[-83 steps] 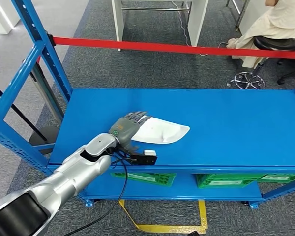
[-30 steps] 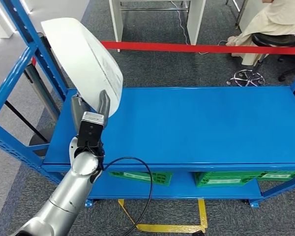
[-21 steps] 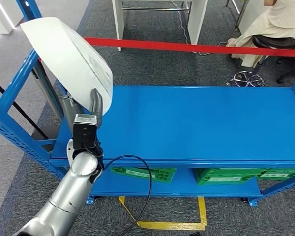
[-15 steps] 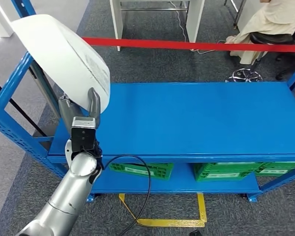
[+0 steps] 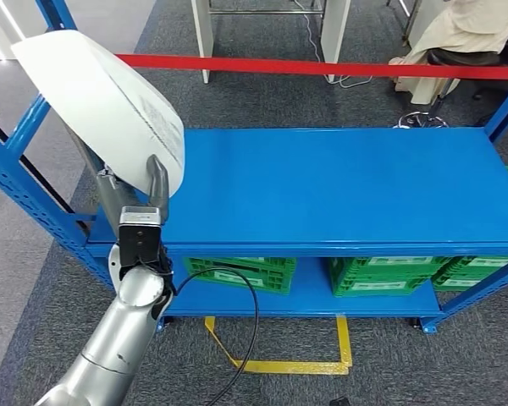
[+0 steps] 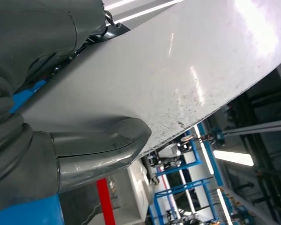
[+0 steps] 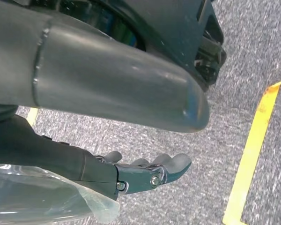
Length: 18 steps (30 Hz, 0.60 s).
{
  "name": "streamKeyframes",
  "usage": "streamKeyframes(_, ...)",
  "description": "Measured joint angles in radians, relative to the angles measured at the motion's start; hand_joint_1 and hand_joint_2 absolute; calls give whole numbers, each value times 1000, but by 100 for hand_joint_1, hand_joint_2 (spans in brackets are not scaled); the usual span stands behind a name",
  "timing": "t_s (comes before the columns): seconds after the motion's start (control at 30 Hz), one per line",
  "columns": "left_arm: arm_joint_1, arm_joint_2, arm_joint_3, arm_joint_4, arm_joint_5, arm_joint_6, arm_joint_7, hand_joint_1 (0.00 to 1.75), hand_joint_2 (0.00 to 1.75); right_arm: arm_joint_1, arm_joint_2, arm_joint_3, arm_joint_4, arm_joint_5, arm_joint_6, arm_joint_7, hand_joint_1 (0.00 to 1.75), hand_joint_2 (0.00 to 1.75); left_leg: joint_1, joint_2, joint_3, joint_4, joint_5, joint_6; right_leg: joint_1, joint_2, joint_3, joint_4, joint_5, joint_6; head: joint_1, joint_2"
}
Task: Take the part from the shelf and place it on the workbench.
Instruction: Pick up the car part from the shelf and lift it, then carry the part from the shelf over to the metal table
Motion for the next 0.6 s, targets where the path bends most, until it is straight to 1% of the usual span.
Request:
streamKeyframes(0.03,0,-1,0,-1,-1,0,0,175,175,0,0,0,0,0,0,0,0,0,-2,0,-1,-7,2,4,-1,0,-3,-2,7,7,0,0)
streamKeyframes(0.07,1,-1,0,-1,-2,0,0,175,175,1,0,-1,0,0,0,0,0,0,-1,1,-6,-11,9,10,-2,0,-6,-3,12,14,0,0)
streamKeyframes(0.1,1,-2,1,-1,-4,0,0,175,175,1,0,-1,0,1,0,-1,0,0,1,2,-12,-15,17,17,-3,1,-14,2,4,20,1,0)
streamKeyframes(0.13,1,-3,1,-1,-6,0,0,175,175,2,0,-1,0,1,0,0,0,0,3,4,-20,-19,28,25,-2,1,-25,22,-21,24,2,0)
streamKeyframes(0.17,1,-4,2,-1,-9,0,0,175,175,2,0,-2,0,2,0,0,0,0,4,5,-30,-22,39,32,-2,2,-42,64,-64,27,4,0)
streamKeyframes(0.2,1,-5,2,-1,-12,-1,0,175,175,2,0,-2,0,2,0,0,0,0,4,6,-43,-22,49,36,-2,2,-61,123,-114,29,5,0)
streamKeyframes(0.23,2,-6,3,-1,-15,-1,0,175,175,2,0,-2,0,2,0,0,0,0,2,7,-57,-21,59,38,-2,2,-79,189,-156,30,6,0)
streamKeyframes(0.27,3,-6,4,-1,-20,-1,1,175,175,2,0,-2,0,3,0,0,0,0,0,7,-71,-21,70,39,-2,2,-88,245,-176,30,6,0)
streamKeyframes(0.3,3,-6,5,-1,-24,-1,2,175,175,2,0,-2,0,3,0,0,0,0,-1,7,-86,-20,81,38,-2,2,-83,272,-171,30,6,0)
streamKeyframes(0.33,3,-6,6,-1,-29,-2,2,175,175,2,0,-3,0,3,0,0,0,0,-2,7,-100,-19,91,37,-1,2,-63,267,-146,29,6,0)
streamKeyframes(0.37,4,-6,8,-1,-34,-2,3,175,175,1,0,-3,0,3,-1,0,0,0,-2,7,-113,-18,101,35,-1,2,-25,227,-115,28,6,0)
streamKeyframes(0.4,4,-6,10,-2,-40,-2,3,175,175,0,0,-4,0,4,-1,0,0,0,-3,7,-123,-15,110,32,-1,2,28,159,-97,26,6,0)
streamKeyframes(0.43,4,-6,13,-2,-45,-2,3,175,175,-1,0,-4,0,4,-1,0,0,0,-4,7,-132,-12,117,28,1,3,83,82,-93,24,6,0)
streamKeyframes(0.47,3,-7,16,-3,-52,-1,2,175,175,-3,0,-5,0,5,-1,0,0,0,-6,7,-138,-8,125,23,1,4,127,19,-101,22,6,0)
streamKeyframes(0.5,3,-7,19,-4,-57,-1,1,175,175,-4,0,-5,0,5,-1,1,0,0,-7,7,-143,-6,134,19,3,5,151,-22,-113,19,6,0)
streamKeyframes(0.53,3,-7,21,-4,-63,-1,0,175,175,-3,0,-6,0,6,-1,2,0,0,-7,8,-146,-5,143,16,5,6,157,-37,-117,14,6,0)
streamKeyframes(0.57,3,-8,24,-4,-68,0,0,175,175,-2,1,-6,0,7,-1,3,0,0,-6,7,-149,-5,150,12,4,5,148,-39,-113,8,6,0)
streamKeyframes(0.6,4,-8,27,-4,-71,0,0,175,175,-1,1,-7,0,7,-2,4,0,0,-5,6,-155,-1,144,7,3,3,140,-37,-105,0,6,0)
